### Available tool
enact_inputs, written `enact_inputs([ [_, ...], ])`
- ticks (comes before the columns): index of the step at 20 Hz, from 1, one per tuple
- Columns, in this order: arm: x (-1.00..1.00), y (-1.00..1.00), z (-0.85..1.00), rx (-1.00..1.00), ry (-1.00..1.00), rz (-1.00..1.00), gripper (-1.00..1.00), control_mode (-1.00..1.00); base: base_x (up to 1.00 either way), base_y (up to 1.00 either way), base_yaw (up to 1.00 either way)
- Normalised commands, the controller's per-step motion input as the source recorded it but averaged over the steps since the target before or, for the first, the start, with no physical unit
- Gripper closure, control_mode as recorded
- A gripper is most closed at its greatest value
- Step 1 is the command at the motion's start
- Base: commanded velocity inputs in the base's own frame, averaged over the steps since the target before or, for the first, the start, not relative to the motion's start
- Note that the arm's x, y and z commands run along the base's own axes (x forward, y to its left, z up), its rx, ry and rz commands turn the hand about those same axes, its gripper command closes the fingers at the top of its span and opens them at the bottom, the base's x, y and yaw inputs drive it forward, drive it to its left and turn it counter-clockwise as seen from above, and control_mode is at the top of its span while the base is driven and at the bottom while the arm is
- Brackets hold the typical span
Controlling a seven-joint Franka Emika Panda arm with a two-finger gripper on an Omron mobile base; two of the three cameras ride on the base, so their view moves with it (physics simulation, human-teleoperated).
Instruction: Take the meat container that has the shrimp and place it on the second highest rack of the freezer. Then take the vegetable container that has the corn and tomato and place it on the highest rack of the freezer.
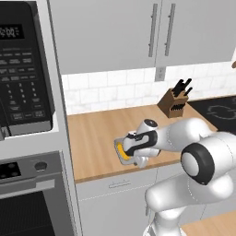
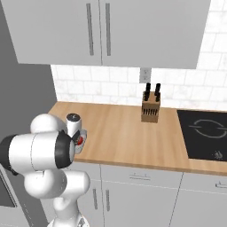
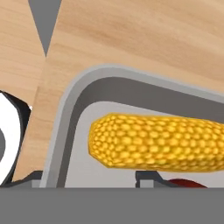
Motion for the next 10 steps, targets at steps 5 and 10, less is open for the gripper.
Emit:
enact_inputs([
  [5, 0.00, 0.00, -0.17, 0.00, -0.02, 0.00, -1.00, -1.00, 0.00, 0.00, 0.00],
  [10, 0.00, 0.00, 0.00, 0.00, 0.00, 0.00, -1.00, -1.00, 0.00, 0.00, 0.00],
])
